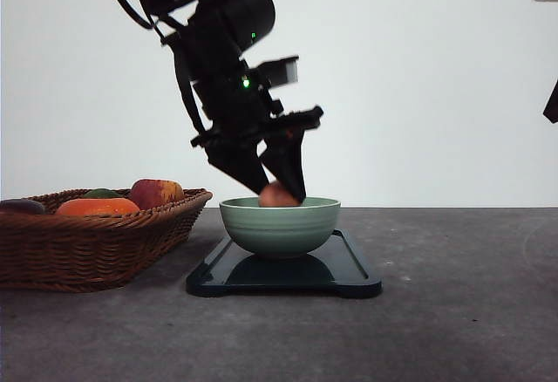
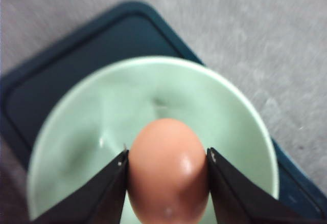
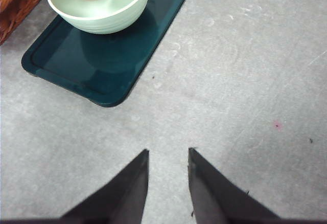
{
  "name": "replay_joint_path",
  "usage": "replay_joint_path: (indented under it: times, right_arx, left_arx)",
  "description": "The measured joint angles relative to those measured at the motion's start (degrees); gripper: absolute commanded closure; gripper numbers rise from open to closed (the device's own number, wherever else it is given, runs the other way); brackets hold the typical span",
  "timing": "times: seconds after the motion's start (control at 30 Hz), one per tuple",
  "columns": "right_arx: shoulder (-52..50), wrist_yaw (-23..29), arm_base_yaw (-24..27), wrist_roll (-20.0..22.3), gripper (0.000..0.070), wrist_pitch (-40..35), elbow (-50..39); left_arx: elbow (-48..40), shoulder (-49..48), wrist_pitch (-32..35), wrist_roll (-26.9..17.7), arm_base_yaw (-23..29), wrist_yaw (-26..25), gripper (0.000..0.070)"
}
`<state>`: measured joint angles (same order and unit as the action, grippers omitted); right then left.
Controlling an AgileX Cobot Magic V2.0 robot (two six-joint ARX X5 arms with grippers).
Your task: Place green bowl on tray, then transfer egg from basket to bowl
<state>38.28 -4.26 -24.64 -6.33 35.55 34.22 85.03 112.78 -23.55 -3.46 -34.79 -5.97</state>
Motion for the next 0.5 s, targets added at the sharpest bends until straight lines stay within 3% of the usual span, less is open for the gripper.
replay_joint_path:
  times: [0.43, 0.5]
  right_arx:
    - [0.00, -0.10, 0.00, 0.00, 0.0551, 0.46, 0.00]
    - [0.00, -0.10, 0.00, 0.00, 0.0551, 0.71, 0.00]
  left_arx:
    - [0.00, 2.99, 1.52, 0.00, 0.00, 0.05, 0.0549]
    - [0.00, 2.99, 1.59, 0.00, 0.00, 0.05, 0.0518]
